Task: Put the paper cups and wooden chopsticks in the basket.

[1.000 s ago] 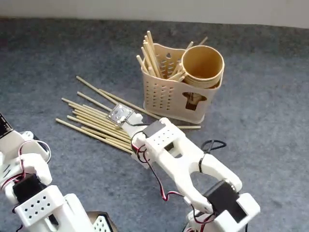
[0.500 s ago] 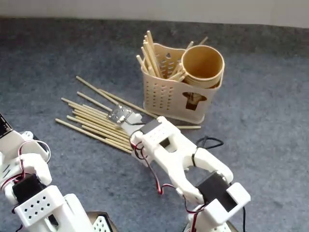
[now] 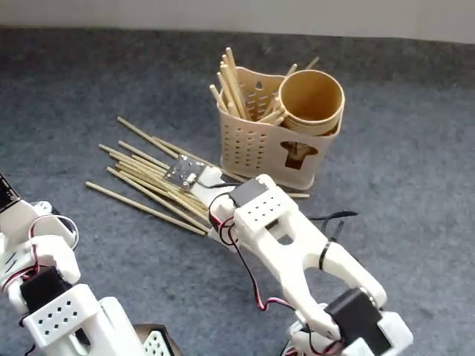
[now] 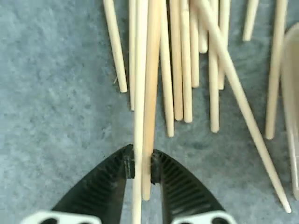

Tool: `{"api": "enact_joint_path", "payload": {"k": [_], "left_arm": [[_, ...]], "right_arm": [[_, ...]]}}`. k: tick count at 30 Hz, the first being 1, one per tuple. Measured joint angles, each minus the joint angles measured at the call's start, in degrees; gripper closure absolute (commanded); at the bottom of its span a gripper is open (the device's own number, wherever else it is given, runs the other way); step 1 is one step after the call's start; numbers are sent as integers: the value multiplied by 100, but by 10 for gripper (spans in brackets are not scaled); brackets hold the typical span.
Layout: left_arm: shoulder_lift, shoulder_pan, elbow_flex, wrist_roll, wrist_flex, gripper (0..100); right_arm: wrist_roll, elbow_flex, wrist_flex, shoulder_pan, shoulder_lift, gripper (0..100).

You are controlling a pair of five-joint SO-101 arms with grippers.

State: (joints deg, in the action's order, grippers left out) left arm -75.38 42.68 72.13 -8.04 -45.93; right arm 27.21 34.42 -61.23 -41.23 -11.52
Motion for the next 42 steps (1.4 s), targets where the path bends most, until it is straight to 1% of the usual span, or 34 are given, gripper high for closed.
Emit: {"api": "enact_joint_path", "payload": {"k": [5, 8, 12, 16, 22, 25, 29, 33, 37, 42], "left_arm": [[0, 0, 0, 0, 0, 989], [0, 0, 0, 0, 0, 989], [0, 0, 0, 0, 0, 989], [0, 0, 0, 0, 0, 989], [0, 0, 0, 0, 0, 989], [0, 0, 0, 0, 0, 989], [0, 0, 0, 0, 0, 989], [0, 0, 0, 0, 0, 989], [0, 0, 0, 0, 0, 989], [0, 0, 0, 0, 0, 989]], "right_arm": [[809, 273, -519, 53, -325, 991], [1169, 334, -545, 202, -343, 975], [1240, 334, -580, 325, -343, 892], [1240, 334, -615, 343, -352, 879], [712, 334, -615, 334, -360, 879], [440, 334, -475, -26, -360, 879], [62, 431, 237, -431, -360, 879], [-44, 853, 738, -642, -246, 879], [-53, 870, 1020, -826, 246, 879], [-53, 870, 1327, -1090, 396, 879]]}}
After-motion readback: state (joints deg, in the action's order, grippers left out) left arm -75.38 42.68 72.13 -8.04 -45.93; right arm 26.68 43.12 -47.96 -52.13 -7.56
